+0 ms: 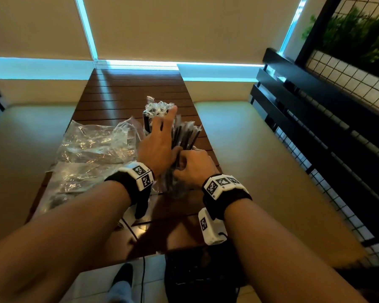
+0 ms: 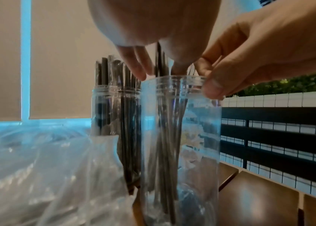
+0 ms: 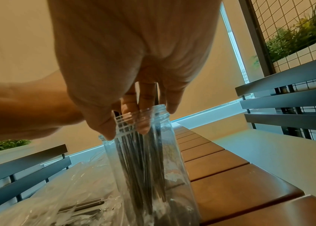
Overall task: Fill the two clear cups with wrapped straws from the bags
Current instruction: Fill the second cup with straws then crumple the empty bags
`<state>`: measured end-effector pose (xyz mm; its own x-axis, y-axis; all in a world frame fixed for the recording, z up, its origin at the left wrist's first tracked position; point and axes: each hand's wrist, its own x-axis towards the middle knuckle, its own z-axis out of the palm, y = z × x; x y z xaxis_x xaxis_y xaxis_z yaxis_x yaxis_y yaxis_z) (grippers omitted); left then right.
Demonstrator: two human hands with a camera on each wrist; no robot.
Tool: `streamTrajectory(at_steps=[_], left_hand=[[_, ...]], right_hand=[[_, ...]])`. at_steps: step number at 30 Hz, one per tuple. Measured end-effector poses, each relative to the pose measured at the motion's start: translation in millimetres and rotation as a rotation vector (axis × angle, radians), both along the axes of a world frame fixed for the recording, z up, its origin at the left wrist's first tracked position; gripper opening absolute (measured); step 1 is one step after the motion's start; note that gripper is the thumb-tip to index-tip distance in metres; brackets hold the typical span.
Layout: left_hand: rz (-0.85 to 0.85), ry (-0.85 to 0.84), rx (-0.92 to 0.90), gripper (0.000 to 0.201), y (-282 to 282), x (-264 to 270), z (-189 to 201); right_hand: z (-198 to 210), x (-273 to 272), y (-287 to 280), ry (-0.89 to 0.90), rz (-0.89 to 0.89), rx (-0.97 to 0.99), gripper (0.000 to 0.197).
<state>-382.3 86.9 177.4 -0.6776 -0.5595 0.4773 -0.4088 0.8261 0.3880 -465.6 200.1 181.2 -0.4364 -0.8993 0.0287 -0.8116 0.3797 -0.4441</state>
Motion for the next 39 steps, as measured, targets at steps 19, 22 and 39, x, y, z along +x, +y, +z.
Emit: streamTrajectory(at_steps=[19, 22, 39], left_hand=[[-0.369, -0.302, -0.049, 0.049, -21, -31, 34], [-0.326, -0.231, -0.143, 0.068, -22, -13, 48], [0.223, -0.986, 0.330, 0.042, -71, 117, -9]], right_hand=[[3, -3, 2, 0.009, 0.019, 0.019, 0.025], [7, -7, 0, 0.007, -0.025, 0.058, 0.030], [40, 24, -3, 0.262, -0.187, -0.017, 0.029]])
